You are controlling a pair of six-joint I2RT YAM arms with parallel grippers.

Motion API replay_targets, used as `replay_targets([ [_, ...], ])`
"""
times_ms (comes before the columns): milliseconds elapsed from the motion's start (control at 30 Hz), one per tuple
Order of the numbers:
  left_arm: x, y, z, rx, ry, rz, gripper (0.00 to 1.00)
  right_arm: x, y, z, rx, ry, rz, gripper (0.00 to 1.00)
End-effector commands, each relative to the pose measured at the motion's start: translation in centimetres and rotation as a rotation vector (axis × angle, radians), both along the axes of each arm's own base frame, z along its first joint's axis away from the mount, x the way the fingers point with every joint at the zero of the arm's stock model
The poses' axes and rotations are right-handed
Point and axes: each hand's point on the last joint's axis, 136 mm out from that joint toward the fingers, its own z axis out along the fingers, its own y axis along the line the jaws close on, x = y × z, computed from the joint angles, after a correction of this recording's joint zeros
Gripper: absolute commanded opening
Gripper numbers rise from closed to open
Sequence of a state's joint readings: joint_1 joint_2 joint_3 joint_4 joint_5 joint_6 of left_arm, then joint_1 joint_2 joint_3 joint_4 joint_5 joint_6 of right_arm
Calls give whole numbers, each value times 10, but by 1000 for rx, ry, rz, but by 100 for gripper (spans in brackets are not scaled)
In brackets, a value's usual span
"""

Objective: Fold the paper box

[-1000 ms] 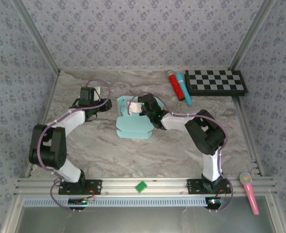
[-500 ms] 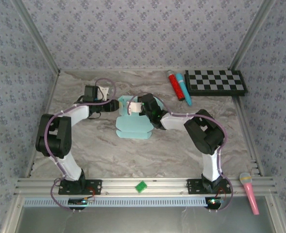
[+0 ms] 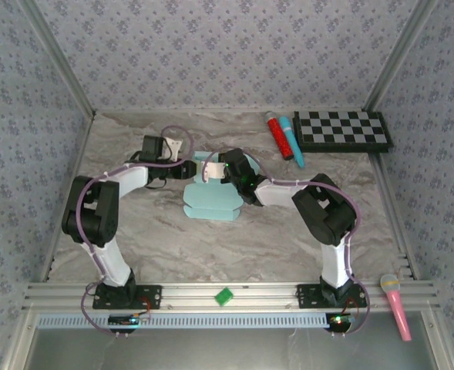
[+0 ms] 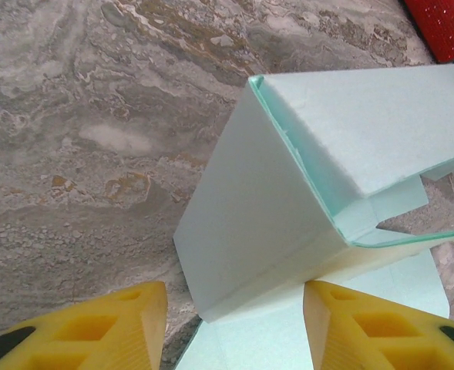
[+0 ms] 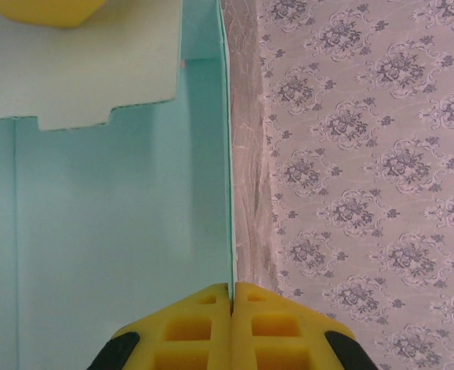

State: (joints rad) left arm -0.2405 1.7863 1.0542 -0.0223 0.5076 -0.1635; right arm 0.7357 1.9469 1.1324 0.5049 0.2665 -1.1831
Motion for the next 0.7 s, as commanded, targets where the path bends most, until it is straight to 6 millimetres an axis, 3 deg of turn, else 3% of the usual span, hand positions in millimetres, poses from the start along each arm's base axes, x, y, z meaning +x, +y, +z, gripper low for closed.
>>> replay_targets([
  [0,9,-7,2,12,-46,-19,50,-6,9,-13,-32,30,35,0],
  [300,19,-14,2,53,-221,-43,46,-7,9,-12,-31,30,38,0],
  [667,28,-21,-3,78,-255,-53,44,-8,11,-12,-29,33,44,0],
])
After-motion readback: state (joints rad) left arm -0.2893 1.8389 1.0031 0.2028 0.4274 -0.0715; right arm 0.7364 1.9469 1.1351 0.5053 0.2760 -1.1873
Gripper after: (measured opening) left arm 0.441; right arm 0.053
